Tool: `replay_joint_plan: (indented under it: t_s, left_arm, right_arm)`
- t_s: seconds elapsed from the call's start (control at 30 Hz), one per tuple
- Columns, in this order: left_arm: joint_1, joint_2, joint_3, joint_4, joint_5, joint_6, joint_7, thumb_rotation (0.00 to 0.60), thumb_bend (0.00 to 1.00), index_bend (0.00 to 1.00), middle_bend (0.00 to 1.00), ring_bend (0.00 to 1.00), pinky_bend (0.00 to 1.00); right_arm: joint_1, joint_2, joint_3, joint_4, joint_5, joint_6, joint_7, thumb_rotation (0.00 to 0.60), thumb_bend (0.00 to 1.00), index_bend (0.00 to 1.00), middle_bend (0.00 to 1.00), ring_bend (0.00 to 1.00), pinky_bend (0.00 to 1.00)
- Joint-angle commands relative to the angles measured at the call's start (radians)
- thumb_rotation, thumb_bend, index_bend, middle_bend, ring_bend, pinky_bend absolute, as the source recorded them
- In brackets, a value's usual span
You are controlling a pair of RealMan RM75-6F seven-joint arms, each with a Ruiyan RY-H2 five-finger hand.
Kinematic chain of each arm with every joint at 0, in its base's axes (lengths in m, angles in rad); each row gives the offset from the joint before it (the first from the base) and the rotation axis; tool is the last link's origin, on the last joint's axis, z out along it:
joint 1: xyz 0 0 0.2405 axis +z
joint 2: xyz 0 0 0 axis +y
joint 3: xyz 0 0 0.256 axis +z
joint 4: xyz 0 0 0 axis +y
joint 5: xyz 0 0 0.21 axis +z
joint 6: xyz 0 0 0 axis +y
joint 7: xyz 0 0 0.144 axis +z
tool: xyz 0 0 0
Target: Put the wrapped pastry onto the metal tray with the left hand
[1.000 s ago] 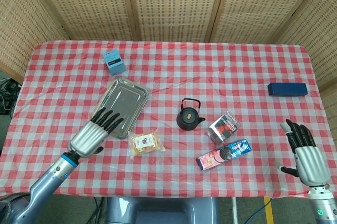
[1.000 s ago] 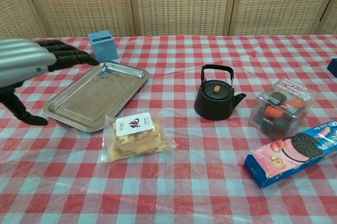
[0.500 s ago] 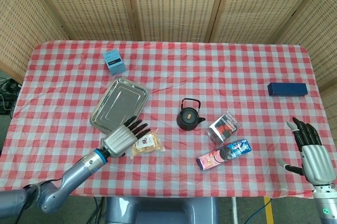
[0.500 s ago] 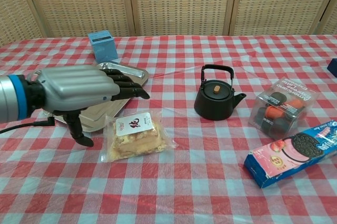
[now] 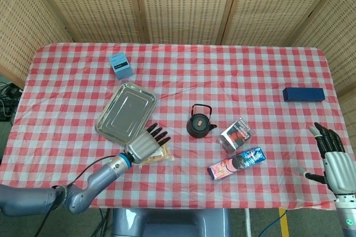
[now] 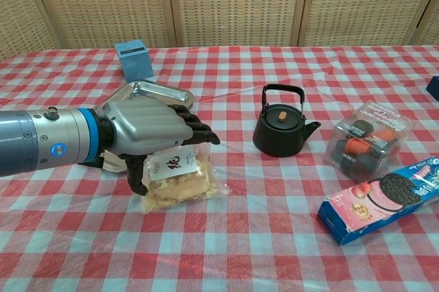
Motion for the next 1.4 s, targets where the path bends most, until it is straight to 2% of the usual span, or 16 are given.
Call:
replay_joint_plan:
  t_s: [0.03, 0.1, 0.17, 0.3, 0.6, 0.9, 1.17, 1.4]
  left_arm:
    - [-0.023, -0.019, 0.018, 0.008, -0.032, 0.023, 0.022, 0.6, 0.08, 0.06, 0.0, 0.0, 0.07]
    - [-0.026, -0.027, 0.023, 0.004, -0.026, 0.045, 0.007, 0.6, 0.21, 0.2, 0.07, 0.05, 0.16]
    - [-0.024, -0.028, 0.028, 0.003, -0.008, 0.06, -0.005, 0.6, 0.31, 0.29, 0.15, 0.11, 0.21]
    - [-0.014, -0.015, 0.035, -0.003, 0.048, 0.104, -0.051, 0.6, 0.39, 0.39, 0.24, 0.17, 0.26]
    - [0.022, 0.084, 0.038, -0.053, 0.183, 0.187, -0.182, 0.6, 0.41, 0.4, 0.24, 0.18, 0.26]
    - [0.051, 0.195, 0.031, -0.052, 0.188, 0.23, -0.232, 0.6, 0.4, 0.39, 0.23, 0.18, 0.25]
    - [0.058, 0.186, 0.019, 0.039, 0.163, 0.224, -0.288, 0.6, 0.4, 0.39, 0.23, 0.18, 0.25]
    - [0.05, 0.118, -0.012, 0.171, 0.089, 0.196, -0.341, 0.6, 0.4, 0.4, 0.22, 0.18, 0.25]
  right_arm:
    - [-0.001, 0.001, 0.0, 0.002, -0.002, 0.002, 0.006, 0.6, 0.06, 0.0, 0.0, 0.0, 0.0]
    - [-0.002, 0.002, 0.0, 0.003, -0.006, 0.006, 0.012, 0.6, 0.06, 0.0, 0.0, 0.0, 0.0]
    - [-0.002, 0.002, 0.0, 0.003, -0.007, 0.008, 0.015, 0.6, 0.06, 0.0, 0.0, 0.0, 0.0]
    - [-0.005, 0.003, 0.0, 0.003, -0.009, 0.013, 0.019, 0.6, 0.06, 0.0, 0.0, 0.0, 0.0]
    - [-0.006, 0.004, 0.001, 0.003, -0.009, 0.014, 0.021, 0.6, 0.06, 0.0, 0.0, 0.0, 0.0]
    - [-0.007, 0.003, -0.003, -0.004, -0.02, 0.017, 0.005, 0.6, 0.06, 0.0, 0.0, 0.0, 0.0]
    - [-0.006, 0.001, -0.005, -0.008, -0.023, 0.015, -0.005, 0.6, 0.06, 0.0, 0.0, 0.0, 0.0]
    - [-0.003, -0.002, -0.006, -0.007, -0.023, 0.008, -0.008, 0.6, 0.06, 0.0, 0.0, 0.0, 0.0]
